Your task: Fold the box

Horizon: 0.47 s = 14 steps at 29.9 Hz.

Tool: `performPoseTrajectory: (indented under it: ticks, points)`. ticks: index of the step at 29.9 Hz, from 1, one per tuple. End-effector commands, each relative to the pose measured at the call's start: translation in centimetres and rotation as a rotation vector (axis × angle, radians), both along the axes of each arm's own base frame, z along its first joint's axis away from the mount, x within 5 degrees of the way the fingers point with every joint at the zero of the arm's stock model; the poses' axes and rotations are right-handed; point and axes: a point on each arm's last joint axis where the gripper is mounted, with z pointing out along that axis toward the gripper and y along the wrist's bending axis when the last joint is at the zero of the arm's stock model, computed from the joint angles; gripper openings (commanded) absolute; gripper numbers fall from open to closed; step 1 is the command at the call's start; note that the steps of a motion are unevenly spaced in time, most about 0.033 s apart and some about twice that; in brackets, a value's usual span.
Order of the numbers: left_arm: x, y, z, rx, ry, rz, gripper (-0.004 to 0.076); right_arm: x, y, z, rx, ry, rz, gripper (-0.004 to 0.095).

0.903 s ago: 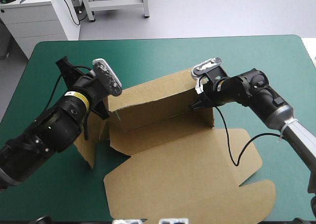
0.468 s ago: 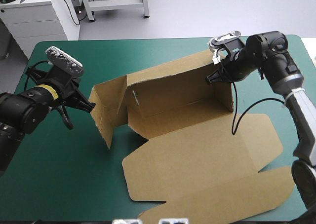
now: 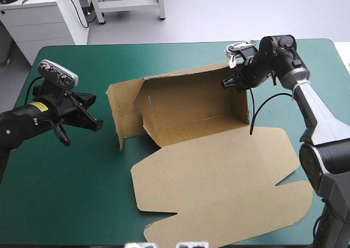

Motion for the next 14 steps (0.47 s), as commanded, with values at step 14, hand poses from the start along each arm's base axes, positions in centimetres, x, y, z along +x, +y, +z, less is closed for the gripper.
performPoseTrajectory:
  ticks: [14]
  points:
    - [-4.6,1.7,-8.4,-0.041,-0.174,0.176,-0.0009,2.4,0.3,-6.8,-0.06,0.18,0.012,-0.0004]
